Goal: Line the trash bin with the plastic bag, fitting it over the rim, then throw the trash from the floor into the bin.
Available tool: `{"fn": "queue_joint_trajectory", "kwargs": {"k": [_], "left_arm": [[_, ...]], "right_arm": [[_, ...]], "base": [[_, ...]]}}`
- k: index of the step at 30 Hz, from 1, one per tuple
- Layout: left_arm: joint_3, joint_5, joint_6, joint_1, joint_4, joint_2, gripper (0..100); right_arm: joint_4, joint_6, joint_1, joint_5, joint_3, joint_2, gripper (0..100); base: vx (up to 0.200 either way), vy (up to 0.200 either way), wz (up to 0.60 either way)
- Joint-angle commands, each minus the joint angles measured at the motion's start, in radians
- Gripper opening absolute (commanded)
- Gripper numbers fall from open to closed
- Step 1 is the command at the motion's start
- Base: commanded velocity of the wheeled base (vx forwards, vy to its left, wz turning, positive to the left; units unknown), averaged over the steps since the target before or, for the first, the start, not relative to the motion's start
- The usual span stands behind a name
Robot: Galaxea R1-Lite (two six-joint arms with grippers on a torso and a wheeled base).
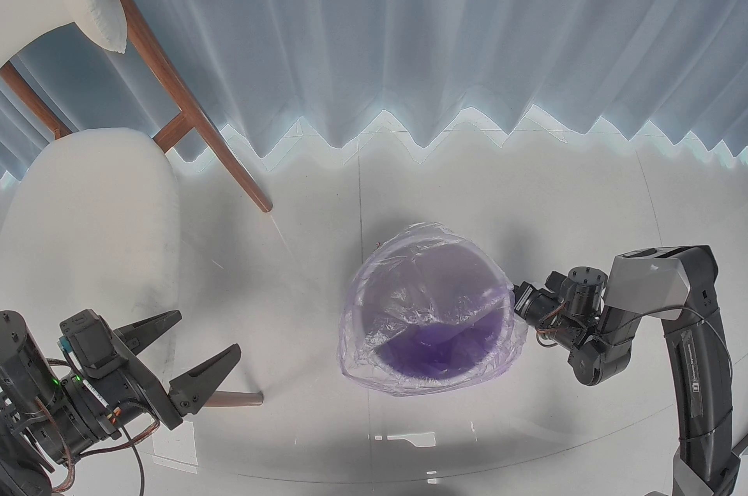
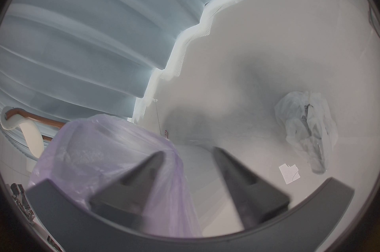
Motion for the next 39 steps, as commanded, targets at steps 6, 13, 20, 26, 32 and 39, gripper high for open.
{"fn": "queue_joint_trajectory", "kwargs": {"k": [6,13,20,26,32,39], "left_arm": [[0.018,0.006,-0.140,-0.035,0.024,-0.109,100],[-0.005,-0.066,-0.297,-0.038,0.056,-0.128,100],[-0.239,-0.077,-0.545,-0.029,0.107,-0.014,100],[-0.337,-0.175,-0.537,-0.046,0.104,0.144,100],[-0.413,-0.267,-0.490,-0.049,0.110,0.325,100],[-0.504,-0.251,-0.297,-0.017,0.093,0.596,100]], "right_arm": [[-0.092,0.060,-0.057,0.016,0.361,-0.273,100],[-0.110,0.056,-0.066,0.008,0.520,-0.390,100],[-0.107,0.058,-0.083,0.000,0.683,-0.623,100],[-0.107,0.058,-0.083,-0.001,0.859,-0.810,100],[-0.052,0.058,-0.083,-0.058,0.908,-0.907,100],[-0.047,0.055,-0.081,-0.075,0.908,-0.927,100]], "base": [[0.000,0.000,0.00],[0.000,0.000,0.00],[0.000,0.000,0.00],[0.000,0.000,0.00],[0.000,0.000,0.00],[0.000,0.000,0.00]]}}
